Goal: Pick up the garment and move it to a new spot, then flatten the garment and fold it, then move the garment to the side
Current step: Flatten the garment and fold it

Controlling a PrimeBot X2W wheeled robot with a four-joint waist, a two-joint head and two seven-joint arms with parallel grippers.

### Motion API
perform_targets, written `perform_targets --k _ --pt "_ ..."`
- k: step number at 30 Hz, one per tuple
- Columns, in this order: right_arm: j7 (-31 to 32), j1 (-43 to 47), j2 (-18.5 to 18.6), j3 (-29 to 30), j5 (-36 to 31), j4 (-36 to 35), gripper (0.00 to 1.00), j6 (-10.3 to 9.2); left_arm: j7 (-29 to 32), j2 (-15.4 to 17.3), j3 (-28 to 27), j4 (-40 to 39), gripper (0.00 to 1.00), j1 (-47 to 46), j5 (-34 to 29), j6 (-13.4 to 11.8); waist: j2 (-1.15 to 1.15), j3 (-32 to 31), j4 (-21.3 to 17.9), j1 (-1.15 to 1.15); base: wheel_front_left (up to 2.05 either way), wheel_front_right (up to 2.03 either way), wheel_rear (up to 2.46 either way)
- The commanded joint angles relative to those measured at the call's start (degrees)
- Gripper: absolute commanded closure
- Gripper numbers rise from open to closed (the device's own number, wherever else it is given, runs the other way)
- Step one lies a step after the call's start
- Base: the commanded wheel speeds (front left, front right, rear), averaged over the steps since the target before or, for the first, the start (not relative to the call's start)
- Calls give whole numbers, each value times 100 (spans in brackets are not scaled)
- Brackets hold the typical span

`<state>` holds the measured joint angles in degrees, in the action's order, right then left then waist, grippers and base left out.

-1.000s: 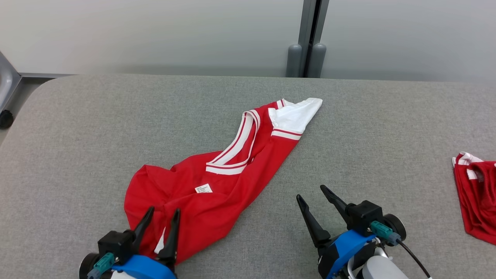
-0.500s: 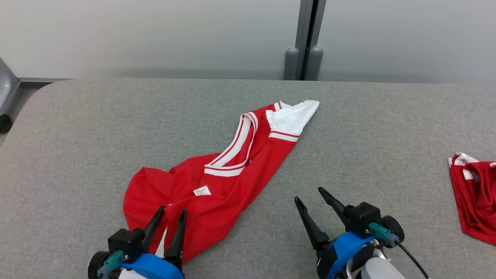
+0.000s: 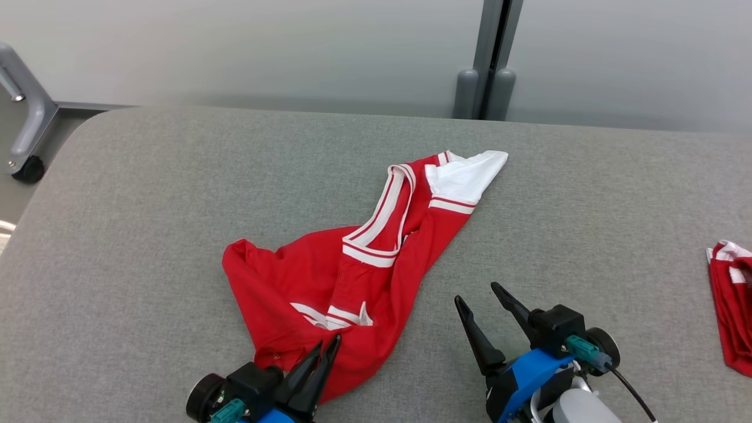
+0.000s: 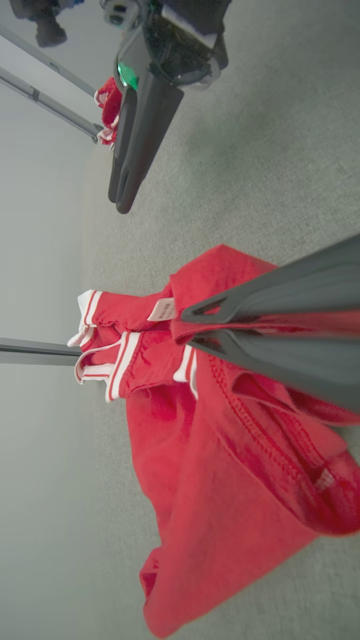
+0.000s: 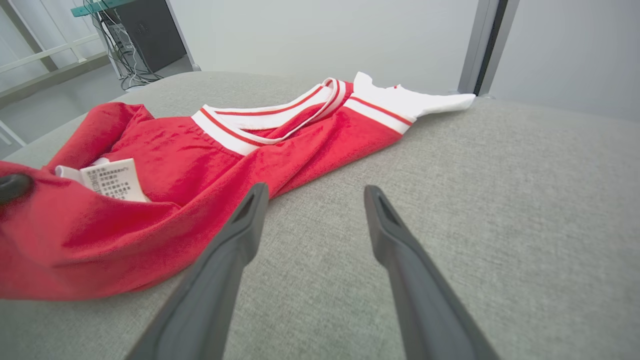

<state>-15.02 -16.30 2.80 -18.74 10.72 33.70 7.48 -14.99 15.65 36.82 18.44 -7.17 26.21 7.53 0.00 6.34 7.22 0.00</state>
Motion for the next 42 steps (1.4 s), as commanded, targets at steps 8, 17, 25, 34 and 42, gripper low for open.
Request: perform_targets --k 8,17,25,34,42 --pt "-19 -625 21 95 -294 121 0 3 -26 -51 -218 -156 0 -233 234 -7 0 202 376 0 0 0 0" --pt "325 -1866 22 -518 -258 1024 0 3 -25 -221 -607 -249 0 -218 168 -7 0 300 1112 0 0 0 0" --pt "1221 -2184 28 -1028 74 1721 0 2 -26 -288 -641 -136 0 -201 205 -7 0 339 1387 0 0 0 0" --pt "1916 -2298 26 -1153 47 2085 100 3 -26 -331 -654 -106 0 -348 247 -7 0 451 1470 0 0 0 0" --pt "1275 -2734 25 -810 -195 1961 100 2 -26 -381 -586 -83 0 -423 292 -7 0 531 1644 0 0 0 0"
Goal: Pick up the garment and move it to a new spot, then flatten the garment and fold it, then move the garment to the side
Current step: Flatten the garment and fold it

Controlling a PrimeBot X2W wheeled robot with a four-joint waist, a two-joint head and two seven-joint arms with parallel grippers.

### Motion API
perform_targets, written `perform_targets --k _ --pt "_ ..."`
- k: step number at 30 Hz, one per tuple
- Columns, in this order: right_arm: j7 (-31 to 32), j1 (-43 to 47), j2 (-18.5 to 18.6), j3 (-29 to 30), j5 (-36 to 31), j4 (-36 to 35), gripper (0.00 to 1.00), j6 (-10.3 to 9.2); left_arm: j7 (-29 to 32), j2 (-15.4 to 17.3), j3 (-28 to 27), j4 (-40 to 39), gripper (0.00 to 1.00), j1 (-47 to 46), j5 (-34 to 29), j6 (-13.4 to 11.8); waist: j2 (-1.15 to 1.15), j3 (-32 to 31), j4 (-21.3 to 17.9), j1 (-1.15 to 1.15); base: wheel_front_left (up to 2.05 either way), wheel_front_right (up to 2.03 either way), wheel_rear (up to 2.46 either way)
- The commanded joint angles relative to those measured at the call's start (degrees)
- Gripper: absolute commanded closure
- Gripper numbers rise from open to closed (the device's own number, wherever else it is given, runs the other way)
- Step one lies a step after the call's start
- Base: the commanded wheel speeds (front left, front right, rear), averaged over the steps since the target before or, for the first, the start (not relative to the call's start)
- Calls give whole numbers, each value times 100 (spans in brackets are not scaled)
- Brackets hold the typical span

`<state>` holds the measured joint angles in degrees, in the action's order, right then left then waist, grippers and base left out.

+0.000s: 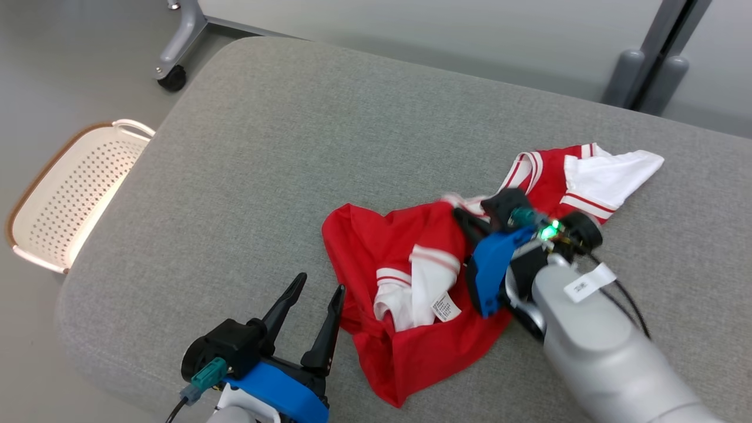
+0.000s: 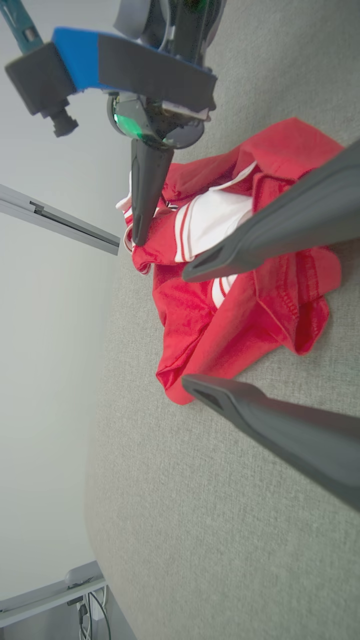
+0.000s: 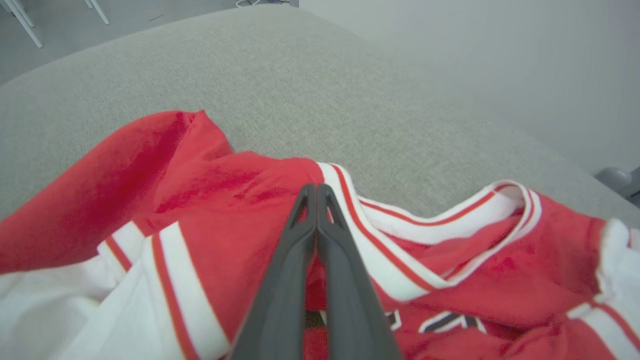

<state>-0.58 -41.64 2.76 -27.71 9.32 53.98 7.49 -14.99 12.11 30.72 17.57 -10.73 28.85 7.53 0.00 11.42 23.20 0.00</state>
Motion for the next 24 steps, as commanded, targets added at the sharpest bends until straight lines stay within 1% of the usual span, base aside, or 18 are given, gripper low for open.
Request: perform_targets --k 1,5,9,11,14,16,17,19,21,23,24 --pt "-341 -305 29 185 -82 -106 100 1 -26 -25 40 0 0 -73 25 -7 0 33 74 0 0 0 0" --pt "-1063 -854 26 649 -353 -208 100 1 -26 -47 99 24 0 -125 78 -7 0 116 242 0 0 0 0" --pt "-1375 -1423 27 1212 -871 -155 100 1 -26 -72 243 70 0 -226 140 -7 0 250 494 0 0 0 0" --pt "-1429 -1666 30 1678 -1189 -96 100 1 -26 -100 291 99 0 -306 177 -7 0 318 642 0 0 0 0" --pt "-1463 -1882 31 2548 -1865 -101 100 1 -26 -132 444 140 0 -405 232 -7 0 392 882 0 0 0 0" --pt "-1443 -1907 30 3044 -2089 89 100 1 -26 -125 465 169 0 -413 266 -7 0 421 980 0 0 0 0" --pt "-1324 -1904 21 3138 -2131 318 0 1 -26 -117 464 188 0 -399 293 -7 0 426 999 0 0 0 0" --pt "-1275 -2008 23 3258 -2245 549 0 0 -25 -98 458 219 0 -349 303 -7 0 449 1002 0 0 0 0" --pt "-1293 -1904 39 3471 -2419 703 0 1 -26 -85 405 230 0 -301 337 -7 0 474 953 0 0 0 0" --pt "-1310 -1707 50 3883 -2764 618 0 1 -26 -86 360 226 0 -261 336 -7 0 498 859 0 0 0 0" --pt "-1310 -1707 50 3883 -2764 618 0 1 -26 -86 360 226 0 -261 336 -7 0 498 859 0 0 0 0"
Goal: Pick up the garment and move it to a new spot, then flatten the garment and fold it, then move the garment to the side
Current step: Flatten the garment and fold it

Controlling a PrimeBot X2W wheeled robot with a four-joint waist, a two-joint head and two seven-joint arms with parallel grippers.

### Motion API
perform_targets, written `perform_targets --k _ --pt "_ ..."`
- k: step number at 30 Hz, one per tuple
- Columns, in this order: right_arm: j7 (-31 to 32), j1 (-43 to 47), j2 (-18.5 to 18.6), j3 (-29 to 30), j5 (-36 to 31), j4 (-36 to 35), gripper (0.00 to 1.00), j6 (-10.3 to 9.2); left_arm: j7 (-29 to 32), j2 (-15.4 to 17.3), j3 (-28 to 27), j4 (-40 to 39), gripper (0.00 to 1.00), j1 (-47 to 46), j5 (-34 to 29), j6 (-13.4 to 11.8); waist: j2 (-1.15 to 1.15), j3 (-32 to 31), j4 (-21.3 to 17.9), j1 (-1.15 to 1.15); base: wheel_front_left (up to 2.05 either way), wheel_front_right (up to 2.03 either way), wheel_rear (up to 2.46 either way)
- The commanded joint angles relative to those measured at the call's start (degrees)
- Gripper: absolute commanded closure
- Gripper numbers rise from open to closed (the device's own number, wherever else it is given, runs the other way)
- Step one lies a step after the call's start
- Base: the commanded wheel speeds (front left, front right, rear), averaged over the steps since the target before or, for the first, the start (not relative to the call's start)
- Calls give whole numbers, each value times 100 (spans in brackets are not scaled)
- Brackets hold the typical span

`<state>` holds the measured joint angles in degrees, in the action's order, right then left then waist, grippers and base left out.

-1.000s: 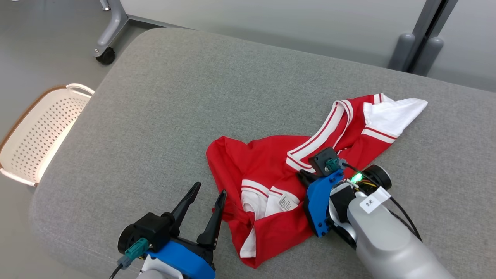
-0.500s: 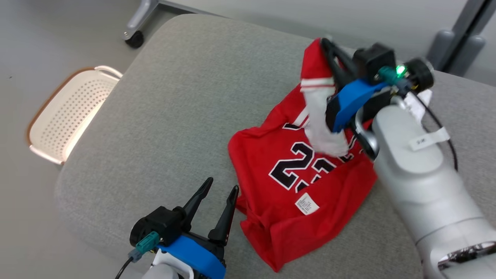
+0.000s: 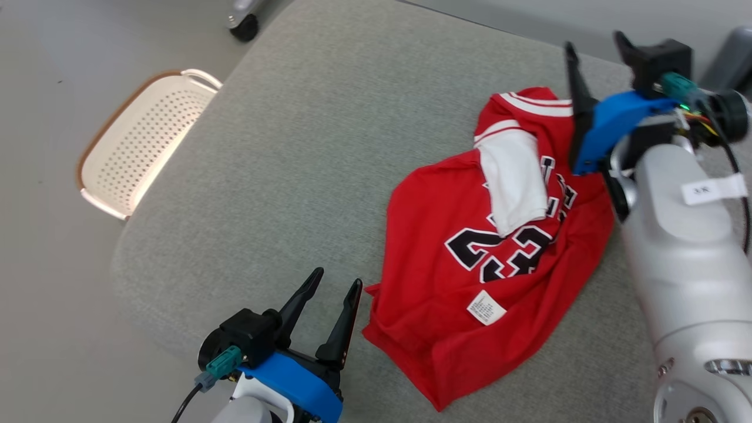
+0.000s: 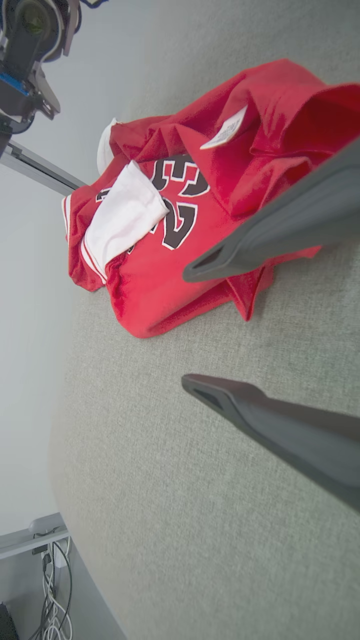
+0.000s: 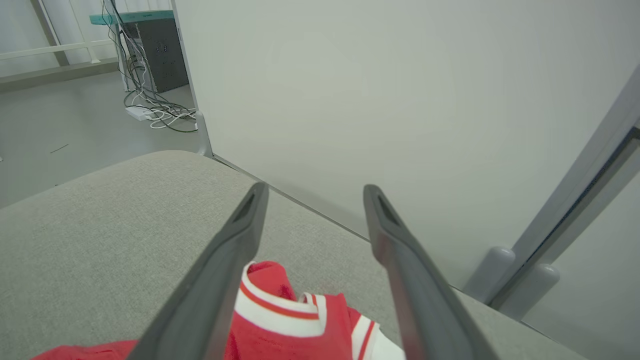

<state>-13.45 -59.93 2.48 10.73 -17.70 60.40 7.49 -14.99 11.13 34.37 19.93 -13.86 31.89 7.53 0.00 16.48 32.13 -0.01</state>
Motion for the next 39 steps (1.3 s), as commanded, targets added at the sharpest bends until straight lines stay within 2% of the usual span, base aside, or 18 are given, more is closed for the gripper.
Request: perform_targets --k 1,6,9,14,23,24,25,26,27,34,39 --pt "-5 224 77 345 -259 -121 0 1 -26 5 -19 -27 0 51 29 -7 0 13 -83 1 0 0 0" --pt "301 693 39 1818 -1426 -781 0 1 -26 31 -68 -138 0 -28 -19 -7 0 125 -291 1 0 0 0" --pt "489 804 41 2293 -1712 -771 0 1 -26 39 -73 -214 0 -96 -26 -7 0 205 -356 1 0 0 0" --pt "683 778 46 2653 -1852 -398 0 1 -26 86 -31 -318 0 -138 19 -7 0 297 -385 1 0 0 0" --pt "839 558 46 2886 -1827 587 0 1 -26 160 5 -299 0 -177 83 -7 0 405 -221 1 0 0 0" --pt "867 555 42 2912 -1847 633 3 1 -26 165 -5 -287 0 -176 81 -7 0 408 -212 1 0 0 0" --pt "862 549 37 2915 -1867 690 29 1 -26 167 -10 -277 0 -175 72 -7 0 406 -199 1 0 0 0" --pt "870 547 26 2916 -1870 750 74 3 -26 167 -23 -265 0 -172 73 -7 0 402 -193 1 0 0 0" --pt "786 526 22 2914 -1868 772 100 8 -26 165 -33 -261 0 -171 73 -7 0 402 -193 1 0 0 0" --pt "81 466 65 3042 -1937 329 100 1 -26 174 -111 -277 0 -136 40 -7 0 360 -362 1 0 0 0" --pt "-157 626 68 3423 -1830 -76 100 1 -26 225 -159 -332 0 -39 -30 -7 0 232 -736 1 0 0 0"
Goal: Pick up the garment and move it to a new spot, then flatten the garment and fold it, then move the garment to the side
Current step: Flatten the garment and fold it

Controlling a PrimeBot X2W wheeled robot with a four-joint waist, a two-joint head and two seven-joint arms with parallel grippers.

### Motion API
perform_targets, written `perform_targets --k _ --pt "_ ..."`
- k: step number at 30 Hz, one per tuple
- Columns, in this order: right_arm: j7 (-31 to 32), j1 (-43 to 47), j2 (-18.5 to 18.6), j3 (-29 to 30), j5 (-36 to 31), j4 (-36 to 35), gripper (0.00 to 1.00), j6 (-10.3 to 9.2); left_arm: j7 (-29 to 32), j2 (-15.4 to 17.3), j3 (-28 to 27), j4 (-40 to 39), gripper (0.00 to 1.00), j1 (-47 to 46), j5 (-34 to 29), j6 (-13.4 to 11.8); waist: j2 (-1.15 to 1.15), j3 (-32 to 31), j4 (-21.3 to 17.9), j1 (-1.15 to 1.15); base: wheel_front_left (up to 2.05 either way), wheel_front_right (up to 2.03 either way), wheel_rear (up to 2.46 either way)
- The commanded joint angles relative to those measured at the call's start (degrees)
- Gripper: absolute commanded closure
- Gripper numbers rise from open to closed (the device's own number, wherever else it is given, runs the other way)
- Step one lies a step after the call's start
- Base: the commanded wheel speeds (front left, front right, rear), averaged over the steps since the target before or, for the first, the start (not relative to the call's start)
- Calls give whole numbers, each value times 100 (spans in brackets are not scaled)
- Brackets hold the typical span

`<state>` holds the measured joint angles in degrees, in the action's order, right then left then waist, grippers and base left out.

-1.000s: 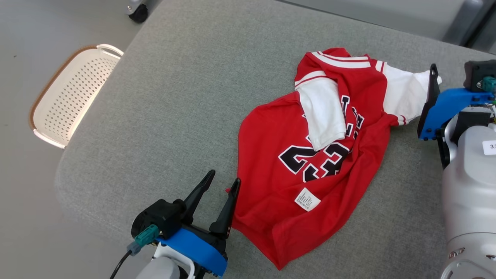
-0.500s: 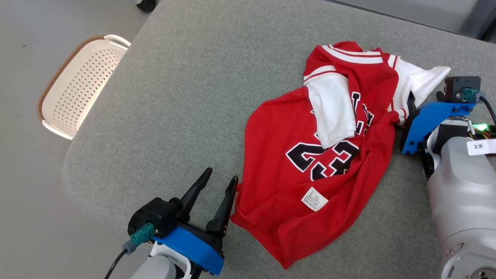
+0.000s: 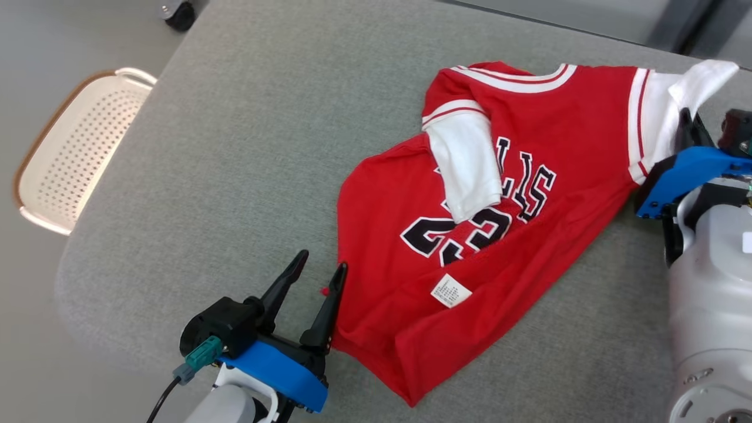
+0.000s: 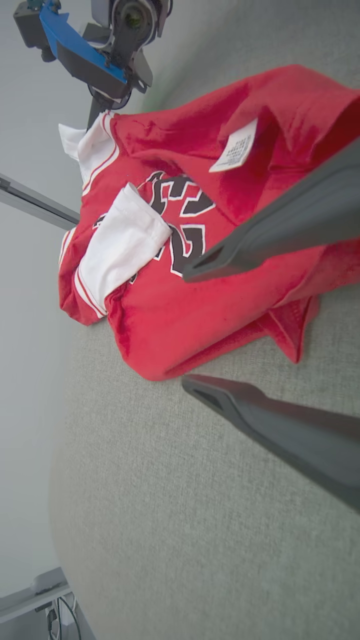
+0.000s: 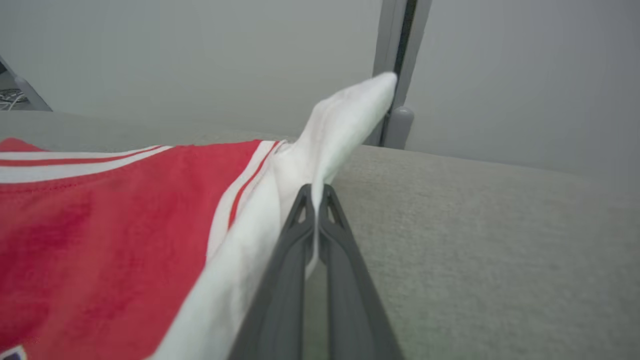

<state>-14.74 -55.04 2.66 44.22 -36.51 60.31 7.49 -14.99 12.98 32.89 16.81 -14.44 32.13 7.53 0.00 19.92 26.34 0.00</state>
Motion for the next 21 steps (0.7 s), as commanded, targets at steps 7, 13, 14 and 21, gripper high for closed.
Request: perform_targets --k 7,13,14,21 --pt "-49 954 40 4 794 -973 100 0 -26 92 -174 -82 0 174 -196 -7 0 -411 -995 0 0 0 0" --pt "-50 1960 42 -593 1809 -1506 100 -1 -26 114 -332 -36 0 352 -335 -7 0 -652 -1741 0 0 0 0" --pt "-48 2125 35 -739 2006 -1560 100 1 -26 109 -349 -17 0 373 -344 -7 0 -684 -1849 0 0 0 0" --pt "-51 3100 46 -2028 3314 -1998 0 1 -26 37 -601 193 0 577 -460 -7 0 -1009 -2437 0 0 0 0"
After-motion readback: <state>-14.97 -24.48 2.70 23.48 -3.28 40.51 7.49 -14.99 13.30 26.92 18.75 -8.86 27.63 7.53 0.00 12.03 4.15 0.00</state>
